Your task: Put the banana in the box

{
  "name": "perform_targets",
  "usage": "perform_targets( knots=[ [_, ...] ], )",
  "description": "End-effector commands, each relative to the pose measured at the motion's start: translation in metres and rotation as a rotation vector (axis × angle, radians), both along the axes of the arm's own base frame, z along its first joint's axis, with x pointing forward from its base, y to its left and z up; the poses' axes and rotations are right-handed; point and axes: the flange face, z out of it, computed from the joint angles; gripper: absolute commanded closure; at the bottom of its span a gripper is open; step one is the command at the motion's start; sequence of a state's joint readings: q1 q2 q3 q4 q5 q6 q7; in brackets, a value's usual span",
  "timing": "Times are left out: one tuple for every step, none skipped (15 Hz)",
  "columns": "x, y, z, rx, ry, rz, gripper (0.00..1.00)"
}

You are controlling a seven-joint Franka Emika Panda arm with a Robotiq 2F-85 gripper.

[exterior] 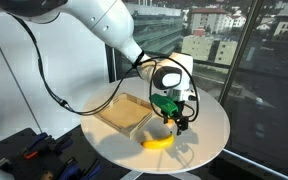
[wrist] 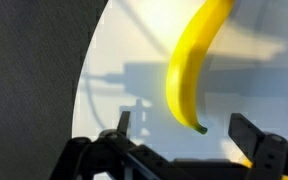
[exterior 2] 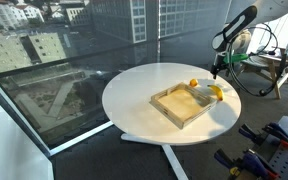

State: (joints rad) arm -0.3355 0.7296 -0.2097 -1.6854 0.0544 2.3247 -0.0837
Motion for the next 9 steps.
perform_targets(
  knots=[
    [-0.011,0.001,-0.006,-0.014,-0.026,0.015,0.00],
    [-0.013,0.003,-0.009,-0.016,-0.030,0.014,0.00],
    [-0.016,0.004,-0.012,-0.019,-0.031,0.015,0.00],
    [-0.019,0.005,-0.015,-0.021,-0.030,0.017,0.00],
    [-0.021,0.005,-0.018,-0.022,-0.030,0.017,0.00],
    [-0.024,0.006,-0.020,-0.021,-0.027,0.017,0.00],
    [-0.026,0.007,-0.023,-0.020,-0.024,0.018,0.00],
    [-0.028,0.007,-0.025,-0.018,-0.021,0.017,0.00],
    [-0.029,0.008,-0.027,-0.013,-0.015,0.019,0.00]
  ],
)
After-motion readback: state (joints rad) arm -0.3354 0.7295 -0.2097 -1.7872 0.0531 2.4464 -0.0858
